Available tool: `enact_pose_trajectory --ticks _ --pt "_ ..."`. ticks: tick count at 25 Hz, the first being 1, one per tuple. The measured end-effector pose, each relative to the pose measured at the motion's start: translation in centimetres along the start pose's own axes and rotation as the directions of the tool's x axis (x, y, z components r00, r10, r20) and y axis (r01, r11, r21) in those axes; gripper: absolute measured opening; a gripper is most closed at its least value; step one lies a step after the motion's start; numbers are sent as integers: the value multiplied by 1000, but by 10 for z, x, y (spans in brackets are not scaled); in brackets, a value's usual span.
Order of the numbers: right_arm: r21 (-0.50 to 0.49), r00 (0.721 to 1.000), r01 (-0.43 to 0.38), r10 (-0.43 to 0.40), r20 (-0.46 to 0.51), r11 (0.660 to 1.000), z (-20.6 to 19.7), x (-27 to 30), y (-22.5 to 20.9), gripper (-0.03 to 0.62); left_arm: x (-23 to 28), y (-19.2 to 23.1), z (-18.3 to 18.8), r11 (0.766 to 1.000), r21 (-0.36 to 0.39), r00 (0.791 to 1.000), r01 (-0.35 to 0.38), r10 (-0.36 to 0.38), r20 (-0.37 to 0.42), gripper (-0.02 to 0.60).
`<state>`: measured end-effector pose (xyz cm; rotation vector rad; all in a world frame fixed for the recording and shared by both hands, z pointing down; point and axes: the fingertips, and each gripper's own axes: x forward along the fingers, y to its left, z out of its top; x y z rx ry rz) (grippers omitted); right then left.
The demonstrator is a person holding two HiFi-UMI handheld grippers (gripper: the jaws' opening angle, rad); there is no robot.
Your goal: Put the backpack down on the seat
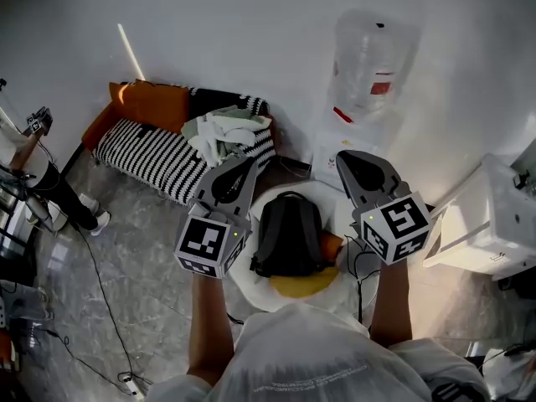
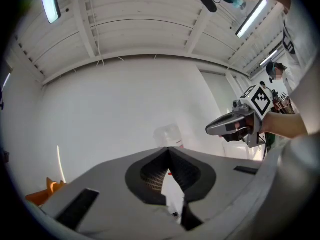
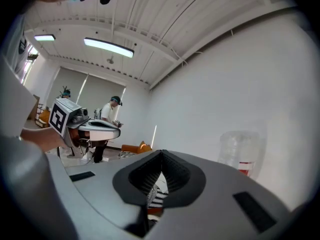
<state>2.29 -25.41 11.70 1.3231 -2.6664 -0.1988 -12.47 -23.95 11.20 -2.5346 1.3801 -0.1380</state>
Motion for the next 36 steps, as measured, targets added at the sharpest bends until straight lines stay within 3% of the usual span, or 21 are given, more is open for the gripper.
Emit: enact_pose_trajectory --ticks 5,9,13,36 --pt "-37 1000 15 -16 -17 999 1 1 0 5 1 -1 10 1000 13 999 -12 11 40 8" --pt "-60 1000 -15 14 -23 998 2 0 6 5 0 -2 11 999 41 999 -34 34 11 8" --pt "-74 999 -39 37 -35 997 0 -1 12 5 1 -2 13 996 77 998 -42 39 44 8" --pt "-86 995 -72 66 -71 994 -11 6 22 5 -4 -1 -1 999 11 999 -44 44 8 8"
